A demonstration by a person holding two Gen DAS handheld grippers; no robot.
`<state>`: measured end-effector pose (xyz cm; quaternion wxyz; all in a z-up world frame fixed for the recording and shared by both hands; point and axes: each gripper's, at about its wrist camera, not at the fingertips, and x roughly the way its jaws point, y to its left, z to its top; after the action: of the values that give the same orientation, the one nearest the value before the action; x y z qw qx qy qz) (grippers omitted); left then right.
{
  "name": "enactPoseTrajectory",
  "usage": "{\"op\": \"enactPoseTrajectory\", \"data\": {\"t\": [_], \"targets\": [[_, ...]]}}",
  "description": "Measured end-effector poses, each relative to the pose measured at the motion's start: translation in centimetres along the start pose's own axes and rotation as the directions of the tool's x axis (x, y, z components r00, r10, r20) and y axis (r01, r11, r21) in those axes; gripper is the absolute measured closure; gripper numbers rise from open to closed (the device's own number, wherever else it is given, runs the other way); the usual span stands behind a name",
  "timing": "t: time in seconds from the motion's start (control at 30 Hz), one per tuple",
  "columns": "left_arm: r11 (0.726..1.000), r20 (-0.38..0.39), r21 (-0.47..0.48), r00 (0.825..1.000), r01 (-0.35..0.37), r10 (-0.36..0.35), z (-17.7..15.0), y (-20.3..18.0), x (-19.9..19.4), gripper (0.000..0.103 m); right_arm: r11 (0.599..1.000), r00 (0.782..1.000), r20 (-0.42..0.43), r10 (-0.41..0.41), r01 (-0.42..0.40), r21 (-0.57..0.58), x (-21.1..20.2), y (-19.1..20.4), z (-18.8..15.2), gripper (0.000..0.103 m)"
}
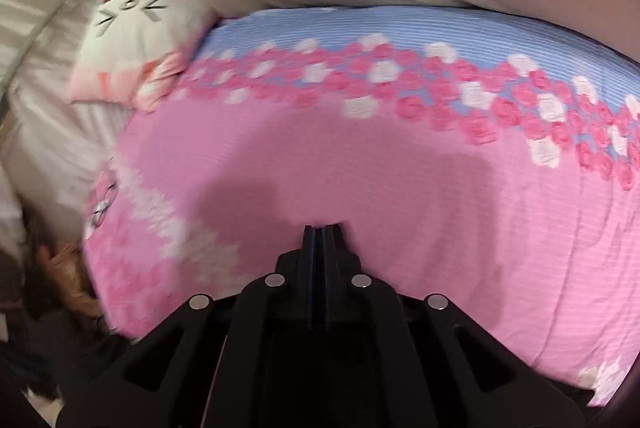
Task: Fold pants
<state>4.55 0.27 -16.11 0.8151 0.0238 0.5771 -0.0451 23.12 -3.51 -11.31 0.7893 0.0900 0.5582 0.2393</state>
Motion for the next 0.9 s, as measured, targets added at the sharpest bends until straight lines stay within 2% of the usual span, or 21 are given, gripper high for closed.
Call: {"op": "enactPoseTrajectory", "data": {"t": [0.03, 0.07, 0.1, 0.17, 0.2, 0.27, 0.33, 0.37, 0.47, 0.5, 0.57, 0.77, 0.87, 0.9], "targets": [[1.0, -0.009, -0.007, 1.0, 0.008, -0.009, 0.0, 0.2, 0.1, 0.011, 0.999, 0.997, -0.065, -0.05, 0.048, -0.022, 2.2, -0.3, -0.7, 0.101], [1.0, -0.014, -0.011, 1.0, 0.014, -0.014, 0.1, 0.2, 0.2, 0.011, 0.998, 0.995, -0.071, -0.067, 0.066, -0.012, 3.3, -0.7, -0.7, 0.103], [1.0, -0.018, -0.008, 1.0, 0.007, -0.007, 0.1, 0.2, 0.3, 0.011, 0.999, 0.999, -0.037, -0.036, 0.037, 0.036, 3.1, -1.6, -0.8, 0.103], [1.0, -0.021, 0.003, 1.0, -0.007, 0.007, 0.2, 0.0, 0.2, 0.011, 0.99, 0.999, 0.037, -0.03, 0.024, 0.138, 0.7, -2.6, -1.2, 0.103], [1.0, -0.022, 0.016, 1.0, -0.019, 0.019, 0.2, -0.2, 0.1, 0.011, 0.987, 0.996, 0.083, -0.021, 0.007, 0.159, -1.2, -2.7, -1.8, 0.098], [0.998, -0.016, 0.04, 0.999, -0.045, 0.046, 0.2, -0.7, 0.0, 0.011, 0.99, 0.991, 0.134, -0.013, -0.006, 0.14, -4.6, -2.5, -4.2, 0.097], [0.997, -0.014, 0.048, 0.998, -0.057, 0.058, 0.2, -0.9, 0.0, 0.011, 0.993, 0.993, 0.107, -0.043, 0.03, 0.118, -6.5, -2.7, -7.9, 0.096], [0.997, -0.016, 0.046, 0.998, -0.062, 0.063, 0.2, -1.0, 0.1, 0.011, 0.993, 0.993, 0.094, -0.066, 0.056, 0.108, -6.0, -1.2, -8.6, 0.096], [0.996, -0.024, 0.047, 0.997, -0.079, 0.08, 0.3, -1.2, 0.1, 0.011, 0.983, 0.988, 0.017, -0.156, 0.154, 0.101, -6.3, -2.5, -14.0, 0.096], [0.995, -0.025, 0.05, 0.996, -0.084, 0.086, 0.4, -1.3, 0.1, 0.011, 0.975, 0.982, -0.007, -0.188, 0.188, 0.117, -6.3, -3.3, -15.4, 0.1], [0.993, -0.027, 0.065, 0.995, -0.099, 0.101, 0.5, -1.6, 0.1, 0.011, 0.968, 0.989, 0.025, -0.147, 0.139, 0.211, -8.0, -6.0, -18.3, 0.103], [0.983, -0.014, 0.111, 0.989, -0.148, 0.15, 0.6, -2.5, 0.0, 0.01, 0.897, 0.987, 0.093, -0.134, 0.081, 0.435, -13.4, -11.9, -23.2, 0.103], [0.985, -0.025, 0.104, 0.99, -0.135, 0.138, 0.9, -2.1, -0.7, 0.011, 0.86, 0.971, 0.09, -0.222, 0.151, 0.487, -16.3, -13.4, -24.9, 0.103], [0.989, -0.026, 0.09, 0.992, -0.117, 0.119, 0.9, -1.7, -1.1, 0.011, 0.838, 0.961, 0.077, -0.267, 0.192, 0.511, -17.3, -13.8, -25.5, 0.095]]}}
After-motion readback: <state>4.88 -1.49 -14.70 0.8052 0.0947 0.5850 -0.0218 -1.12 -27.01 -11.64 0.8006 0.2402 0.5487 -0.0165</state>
